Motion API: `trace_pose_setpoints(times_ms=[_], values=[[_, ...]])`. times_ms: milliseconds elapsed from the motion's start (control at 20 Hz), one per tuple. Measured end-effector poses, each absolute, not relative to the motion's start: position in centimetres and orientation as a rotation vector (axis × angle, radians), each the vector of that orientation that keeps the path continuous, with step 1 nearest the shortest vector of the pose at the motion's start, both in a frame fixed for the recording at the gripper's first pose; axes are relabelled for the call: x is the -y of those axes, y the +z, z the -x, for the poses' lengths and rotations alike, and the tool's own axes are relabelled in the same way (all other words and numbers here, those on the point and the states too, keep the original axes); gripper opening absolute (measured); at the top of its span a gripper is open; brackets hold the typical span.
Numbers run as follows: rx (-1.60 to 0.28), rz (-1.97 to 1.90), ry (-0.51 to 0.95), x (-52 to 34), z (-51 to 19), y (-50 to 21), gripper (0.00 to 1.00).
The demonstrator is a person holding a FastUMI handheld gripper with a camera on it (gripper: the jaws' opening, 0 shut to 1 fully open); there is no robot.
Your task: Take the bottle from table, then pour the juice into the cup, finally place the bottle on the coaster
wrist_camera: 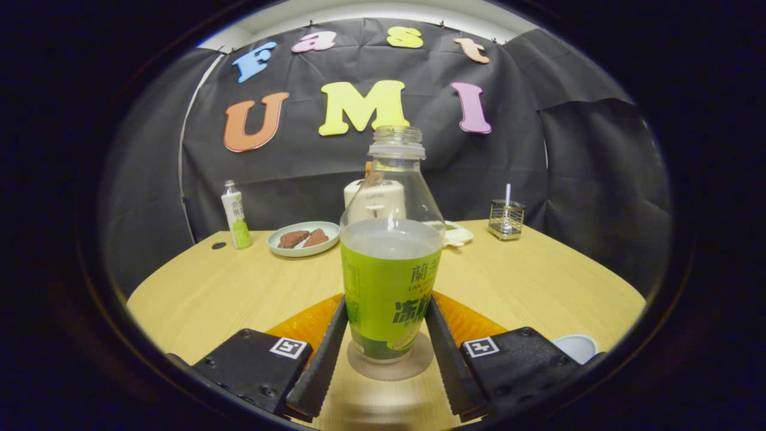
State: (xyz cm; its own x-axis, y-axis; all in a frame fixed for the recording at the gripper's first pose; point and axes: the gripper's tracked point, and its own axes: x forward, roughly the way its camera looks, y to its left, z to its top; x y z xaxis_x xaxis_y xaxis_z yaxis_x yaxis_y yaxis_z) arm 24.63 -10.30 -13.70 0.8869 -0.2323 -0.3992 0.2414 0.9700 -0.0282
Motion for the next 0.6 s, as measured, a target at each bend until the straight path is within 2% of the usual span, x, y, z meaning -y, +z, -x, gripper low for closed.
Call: trace_pose_setpoints(times_ms=[500, 600], values=[[-0.444, 0.036, -0.262, 10.64, -24.8, -14.11, 0.84], [-0.454, 0.052, -0.261, 10.62, -24.65, -14.03, 0.94]])
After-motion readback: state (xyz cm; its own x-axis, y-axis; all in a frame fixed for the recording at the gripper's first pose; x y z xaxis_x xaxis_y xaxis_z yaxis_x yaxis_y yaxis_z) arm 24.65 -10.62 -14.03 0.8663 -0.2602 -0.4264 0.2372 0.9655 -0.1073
